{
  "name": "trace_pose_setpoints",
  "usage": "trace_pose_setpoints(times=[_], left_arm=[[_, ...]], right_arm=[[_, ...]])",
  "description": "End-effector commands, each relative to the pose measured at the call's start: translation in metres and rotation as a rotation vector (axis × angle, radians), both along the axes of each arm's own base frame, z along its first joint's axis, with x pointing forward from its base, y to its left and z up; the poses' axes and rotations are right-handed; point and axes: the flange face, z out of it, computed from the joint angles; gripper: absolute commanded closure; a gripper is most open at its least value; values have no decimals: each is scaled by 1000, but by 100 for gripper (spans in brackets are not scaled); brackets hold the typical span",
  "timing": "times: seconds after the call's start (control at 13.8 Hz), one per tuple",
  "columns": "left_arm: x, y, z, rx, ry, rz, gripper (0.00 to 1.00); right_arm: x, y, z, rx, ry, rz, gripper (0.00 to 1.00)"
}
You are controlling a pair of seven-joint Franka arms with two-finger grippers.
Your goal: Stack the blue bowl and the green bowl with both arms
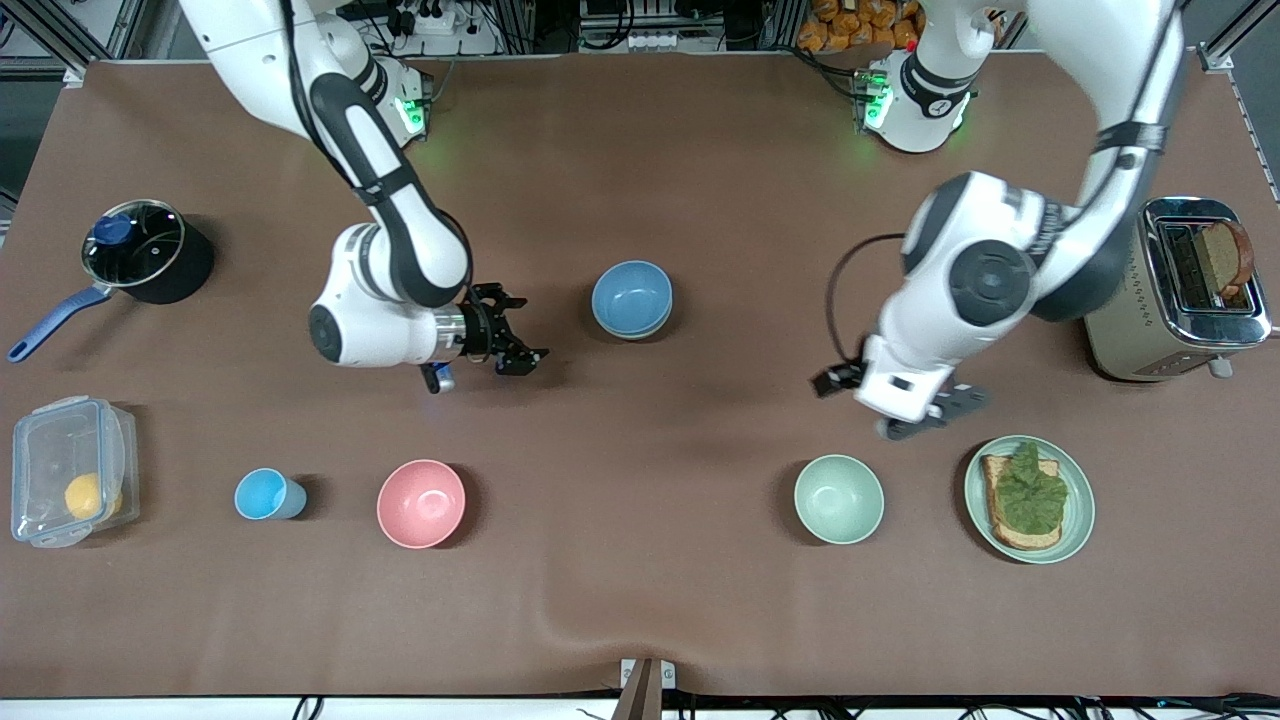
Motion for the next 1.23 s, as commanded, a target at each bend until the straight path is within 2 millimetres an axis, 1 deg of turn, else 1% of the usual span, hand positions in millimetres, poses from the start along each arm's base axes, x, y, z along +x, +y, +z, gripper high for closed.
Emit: trace_pose_setpoints(times=[0.0,0.07,0.14,0.22,0.36,0.43,0.51,0.58,0.65,0.72,0.8,0.87,0.94,1.01,1.09,1.16], left_arm=[[15,67,46,10,-40,-61,0],[22,98,54,5,-42,-83,0],[28,121,63,2,-51,-103,0],[30,137,67,1,-50,-121,0],[33,167,73,-30,-55,-140,0],[30,180,81,-44,-63,-151,0],[26,183,88,-45,-50,-168,0],[21,184,95,-41,-41,-176,0],[19,184,94,-48,-33,-176,0],[16,192,92,-56,-29,-157,0],[9,200,97,-62,-32,-144,0],[6,201,102,-62,-35,-142,0],[3,197,108,-59,-40,-148,0],[0,188,109,-56,-27,-162,0],[-5,180,116,-44,-34,-171,0],[-10,174,119,-32,-32,-179,0]], right_arm=[[9,-23,12,-62,10,91,0],[13,-37,13,-98,5,126,0],[13,-46,18,-144,-4,183,0],[12,-56,25,-181,-2,232,0],[20,-97,41,-195,1,310,0],[22,-118,48,-167,-9,353,0],[26,-143,56,-145,-40,381,0],[27,-163,60,-136,-53,425,0],[29,-187,67,-150,-67,468,0],[30,-210,75,-167,-88,508,0],[31,-232,81,-175,-111,555,0],[32,-264,86,-181,-138,608,0],[35,-284,95,-179,-175,668,0],[38,-297,102,-175,-201,709,0],[41,-308,114,-190,-225,746,0],[42,-319,137,-215,-263,791,0]])
